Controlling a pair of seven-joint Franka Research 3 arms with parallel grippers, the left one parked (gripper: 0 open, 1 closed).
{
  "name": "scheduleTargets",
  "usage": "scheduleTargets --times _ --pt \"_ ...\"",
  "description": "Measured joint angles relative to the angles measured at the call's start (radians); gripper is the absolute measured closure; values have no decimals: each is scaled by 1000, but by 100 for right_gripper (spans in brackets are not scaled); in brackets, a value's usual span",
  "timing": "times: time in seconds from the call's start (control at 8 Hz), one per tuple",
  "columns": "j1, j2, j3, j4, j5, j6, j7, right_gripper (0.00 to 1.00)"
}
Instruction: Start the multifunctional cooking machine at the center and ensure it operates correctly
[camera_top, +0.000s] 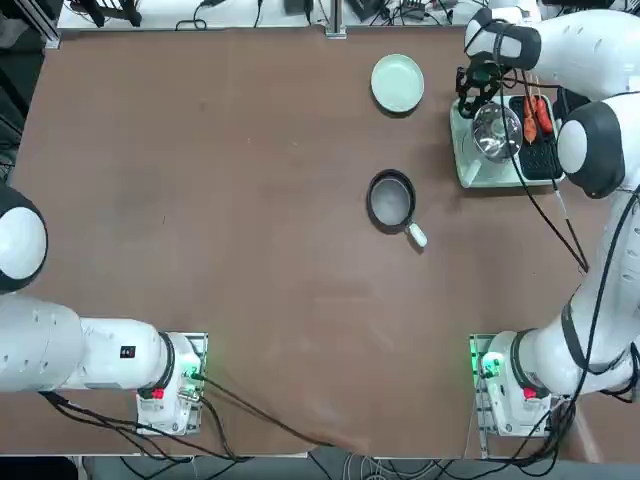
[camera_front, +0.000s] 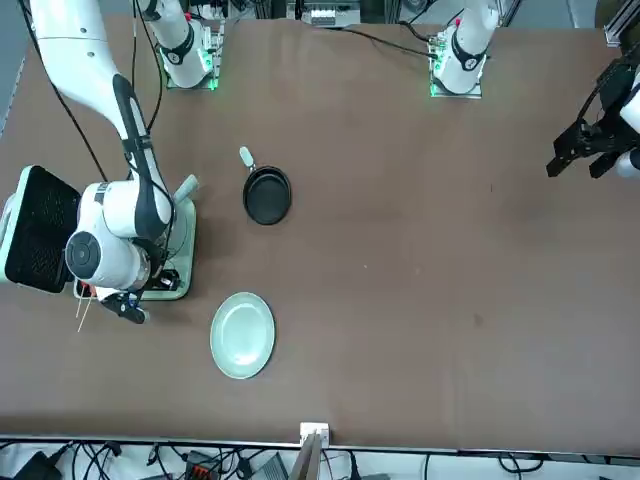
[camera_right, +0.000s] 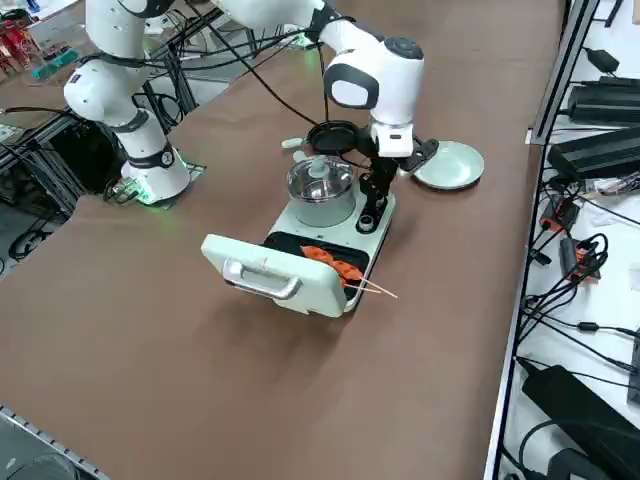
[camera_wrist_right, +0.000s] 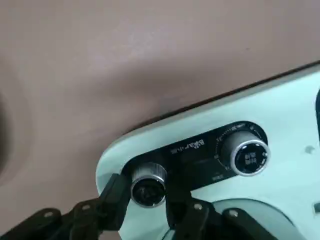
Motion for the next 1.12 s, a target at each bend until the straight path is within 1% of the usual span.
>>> scheduleTargets --times 0.5,1.12 --pt "0 0 0 0 0 0 -135 58" --pt "0 0 0 0 -1 -1 -349 58"
